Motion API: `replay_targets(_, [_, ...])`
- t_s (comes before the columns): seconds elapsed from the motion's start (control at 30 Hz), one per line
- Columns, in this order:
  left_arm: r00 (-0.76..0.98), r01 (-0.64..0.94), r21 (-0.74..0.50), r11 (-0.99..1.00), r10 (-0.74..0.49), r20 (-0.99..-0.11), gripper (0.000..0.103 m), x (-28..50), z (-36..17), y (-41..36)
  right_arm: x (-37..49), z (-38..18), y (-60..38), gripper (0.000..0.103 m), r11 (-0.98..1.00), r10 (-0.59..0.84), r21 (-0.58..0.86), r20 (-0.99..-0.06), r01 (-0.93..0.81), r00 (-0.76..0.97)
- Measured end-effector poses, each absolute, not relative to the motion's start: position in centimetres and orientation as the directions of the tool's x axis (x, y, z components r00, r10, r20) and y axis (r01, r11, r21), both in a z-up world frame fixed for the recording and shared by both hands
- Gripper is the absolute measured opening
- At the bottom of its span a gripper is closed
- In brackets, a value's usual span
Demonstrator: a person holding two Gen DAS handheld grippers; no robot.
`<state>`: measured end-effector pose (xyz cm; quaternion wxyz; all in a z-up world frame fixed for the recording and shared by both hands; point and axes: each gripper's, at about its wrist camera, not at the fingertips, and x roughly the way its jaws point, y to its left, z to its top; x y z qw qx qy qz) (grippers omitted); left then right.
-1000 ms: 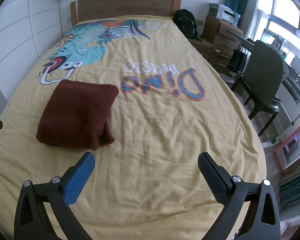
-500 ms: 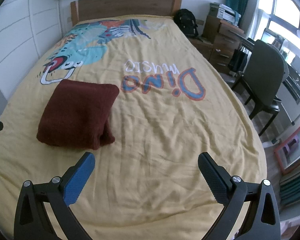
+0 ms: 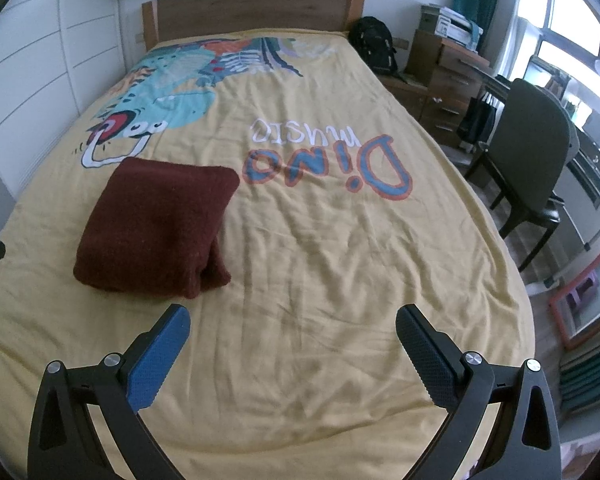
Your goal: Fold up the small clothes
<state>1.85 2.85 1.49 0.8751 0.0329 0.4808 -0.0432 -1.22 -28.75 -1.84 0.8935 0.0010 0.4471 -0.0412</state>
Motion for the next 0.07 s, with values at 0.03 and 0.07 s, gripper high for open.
replay_targets(0.03, [0.534,0.106,0.014,0.994,-0.045,-0.844,0.102,1.8,1.5,2.8,-1.21,-1.84,-28.76,0.103,0.997,-0.073,-0.035,-0.799,0.074,0.596])
replay_targets(0.07, [0.531,0.109,0.013,0.994,-0.047,-0.846,0.102,1.8,1.51,2.73,-1.23,-1.85,-28.78,0.103,0.997,-0.072,-0.035,-0.799,0.073,0.597])
